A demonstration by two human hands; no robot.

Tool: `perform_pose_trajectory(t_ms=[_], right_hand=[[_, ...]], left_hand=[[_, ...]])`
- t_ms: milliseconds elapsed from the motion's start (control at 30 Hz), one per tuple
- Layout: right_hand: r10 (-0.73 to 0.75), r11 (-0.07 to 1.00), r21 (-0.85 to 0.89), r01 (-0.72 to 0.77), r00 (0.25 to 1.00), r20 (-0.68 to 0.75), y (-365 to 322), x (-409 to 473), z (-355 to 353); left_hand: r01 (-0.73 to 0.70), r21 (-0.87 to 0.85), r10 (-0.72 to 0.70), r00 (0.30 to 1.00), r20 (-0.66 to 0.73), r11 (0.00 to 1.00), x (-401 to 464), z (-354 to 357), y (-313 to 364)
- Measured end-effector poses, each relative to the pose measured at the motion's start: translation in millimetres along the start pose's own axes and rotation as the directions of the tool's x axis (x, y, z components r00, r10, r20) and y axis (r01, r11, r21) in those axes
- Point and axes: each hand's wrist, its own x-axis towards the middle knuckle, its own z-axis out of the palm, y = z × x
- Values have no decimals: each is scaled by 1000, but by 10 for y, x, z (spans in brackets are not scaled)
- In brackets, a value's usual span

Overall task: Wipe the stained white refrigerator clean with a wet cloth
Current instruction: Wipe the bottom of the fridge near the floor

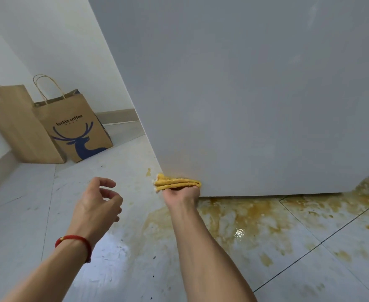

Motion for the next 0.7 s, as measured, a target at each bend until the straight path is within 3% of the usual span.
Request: perform_pose_trajectory(t_ms=[100, 167, 300, 367, 433, 567, 700], right_hand=[[-155, 988, -6, 155, 987, -52, -411, -782, 280], [-273, 959, -103, 263, 958, -92, -760, -984, 310], [-523, 838, -271, 474, 838, -154, -1096, -1069, 229], [-472, 871, -218, 440, 873, -125, -866, -955, 215], [-336, 931, -193, 310, 934, -120, -431, -827, 183], [-112, 987, -132, 92, 981, -157, 299, -569, 152], [-91, 983, -170, 67, 986, -138, 480, -557, 199]], left_hand=[[-16, 0, 16, 1000, 18, 1000, -15, 31, 10], [-32, 6, 32, 999, 24, 999, -13, 24, -16], [-51, 41, 51, 998, 21, 998, 7, -43, -62], [-59, 57, 58, 998, 17, 997, 3, -63, -72], [-57, 54, 57, 998, 15, 997, -9, -67, -65], [-55, 43, 54, 998, 22, 998, -86, -73, -67], [-69, 75, 68, 998, 13, 995, -123, -158, -62]])
